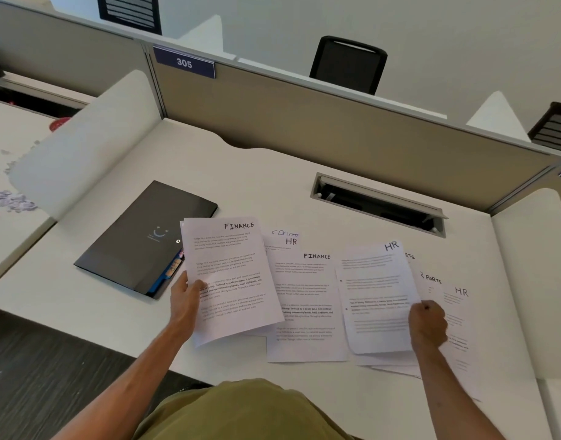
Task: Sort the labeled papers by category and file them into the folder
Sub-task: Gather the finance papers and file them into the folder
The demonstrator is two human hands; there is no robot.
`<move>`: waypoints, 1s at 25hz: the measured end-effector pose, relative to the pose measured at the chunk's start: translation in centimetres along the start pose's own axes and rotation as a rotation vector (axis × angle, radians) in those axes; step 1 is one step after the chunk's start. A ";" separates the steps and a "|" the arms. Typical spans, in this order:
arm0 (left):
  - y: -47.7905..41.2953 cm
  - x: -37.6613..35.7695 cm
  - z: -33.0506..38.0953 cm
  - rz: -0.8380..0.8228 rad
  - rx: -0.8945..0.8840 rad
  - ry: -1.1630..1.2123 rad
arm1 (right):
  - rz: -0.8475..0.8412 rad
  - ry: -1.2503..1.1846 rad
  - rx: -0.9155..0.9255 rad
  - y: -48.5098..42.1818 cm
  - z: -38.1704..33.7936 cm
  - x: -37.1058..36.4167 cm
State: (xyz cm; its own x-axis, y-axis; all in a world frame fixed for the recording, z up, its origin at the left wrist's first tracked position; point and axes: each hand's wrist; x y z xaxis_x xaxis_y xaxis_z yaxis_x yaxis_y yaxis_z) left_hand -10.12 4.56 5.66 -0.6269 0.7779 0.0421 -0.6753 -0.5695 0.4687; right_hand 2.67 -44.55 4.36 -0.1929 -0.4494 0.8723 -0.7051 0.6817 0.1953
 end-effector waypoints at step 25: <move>0.1 -0.2 -0.7 -0.017 0.034 -0.017 | -0.296 0.538 0.903 11.8 -6.2 -9.1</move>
State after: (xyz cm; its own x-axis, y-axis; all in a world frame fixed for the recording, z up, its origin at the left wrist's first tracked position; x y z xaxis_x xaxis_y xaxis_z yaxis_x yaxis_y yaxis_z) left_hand -10.35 4.12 5.06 -0.6086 0.7920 0.0491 -0.6717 -0.5471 0.4995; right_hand 0.33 -28.83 1.52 0.2357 -0.0648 0.9697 -0.9575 -0.1862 0.2203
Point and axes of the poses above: each hand's wrist, its own y-axis away from the middle knuckle, its own x-axis out of the back of the hand, z = x × y, and after that the axes turned 6 degrees about y, right-handed
